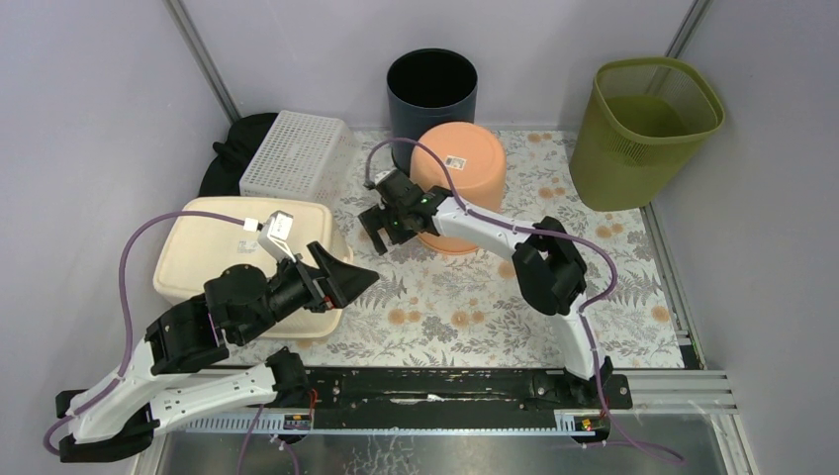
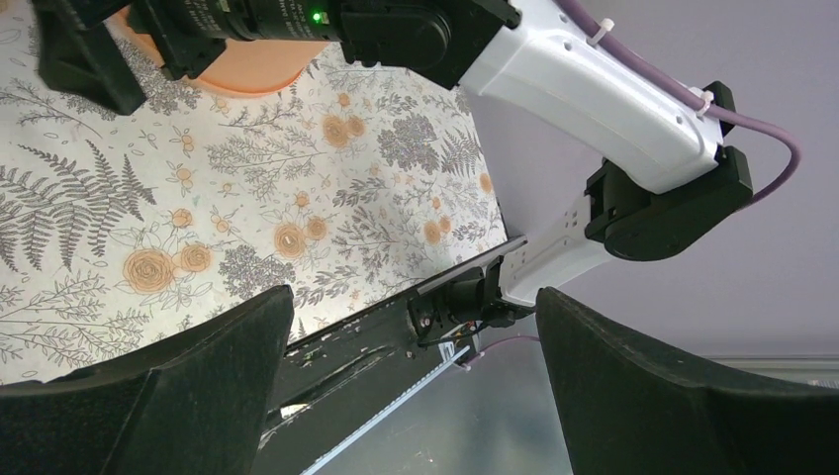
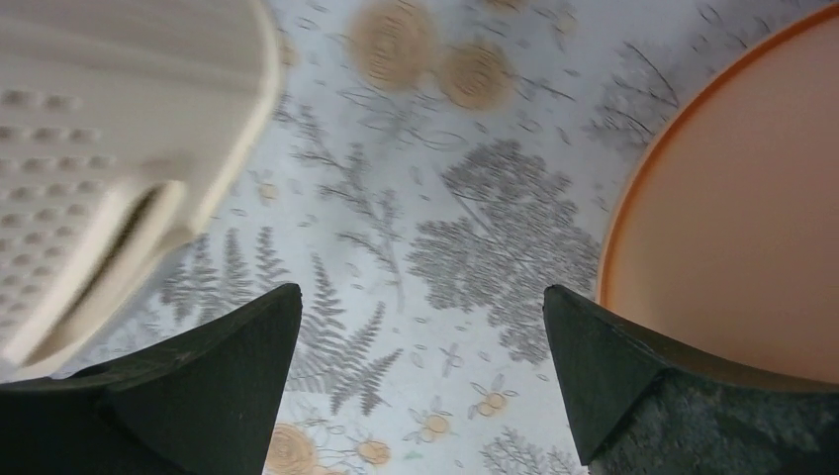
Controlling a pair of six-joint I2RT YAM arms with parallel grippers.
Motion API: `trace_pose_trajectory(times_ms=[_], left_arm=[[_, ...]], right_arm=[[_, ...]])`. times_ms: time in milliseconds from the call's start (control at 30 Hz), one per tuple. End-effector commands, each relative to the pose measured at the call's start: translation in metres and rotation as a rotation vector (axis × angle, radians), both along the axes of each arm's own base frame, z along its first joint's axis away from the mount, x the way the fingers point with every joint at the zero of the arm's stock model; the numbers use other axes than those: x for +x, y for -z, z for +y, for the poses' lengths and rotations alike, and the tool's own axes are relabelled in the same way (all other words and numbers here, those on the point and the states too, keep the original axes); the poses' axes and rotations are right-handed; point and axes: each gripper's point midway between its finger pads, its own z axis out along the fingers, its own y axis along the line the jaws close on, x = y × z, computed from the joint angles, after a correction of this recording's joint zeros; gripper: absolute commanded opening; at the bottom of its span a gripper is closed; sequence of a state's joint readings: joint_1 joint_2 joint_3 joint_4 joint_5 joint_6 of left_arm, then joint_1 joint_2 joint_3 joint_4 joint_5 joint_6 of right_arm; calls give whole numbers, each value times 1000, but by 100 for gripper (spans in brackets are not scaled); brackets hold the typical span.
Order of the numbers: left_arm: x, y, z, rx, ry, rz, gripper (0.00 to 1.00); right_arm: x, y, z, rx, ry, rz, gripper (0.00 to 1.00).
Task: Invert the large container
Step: Move the container to the center of the board.
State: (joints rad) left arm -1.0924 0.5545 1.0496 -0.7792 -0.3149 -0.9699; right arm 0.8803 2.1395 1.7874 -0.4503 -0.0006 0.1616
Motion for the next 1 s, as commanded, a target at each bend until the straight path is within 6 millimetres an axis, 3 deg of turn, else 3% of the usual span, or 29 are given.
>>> trace_pose_trajectory(times_ms=[0, 367, 567, 733, 967], left_arm=[[3, -5, -3, -25, -5, -17, 100], [3, -3, -6, -21, 1, -14, 100], [3, -2, -5, -21, -4, -13, 100], [4, 0, -6, -15, -4, -10, 100], [6, 8, -8, 8, -11, 1, 100]], right_arm=[[26, -19, -43, 7, 131, -24, 99], [86, -15, -130, 16, 273, -3, 99], [103, -21, -148, 32, 282, 2, 99], [81, -49, -148, 78, 243, 13, 99], [15, -47, -186, 3, 266, 80, 99]])
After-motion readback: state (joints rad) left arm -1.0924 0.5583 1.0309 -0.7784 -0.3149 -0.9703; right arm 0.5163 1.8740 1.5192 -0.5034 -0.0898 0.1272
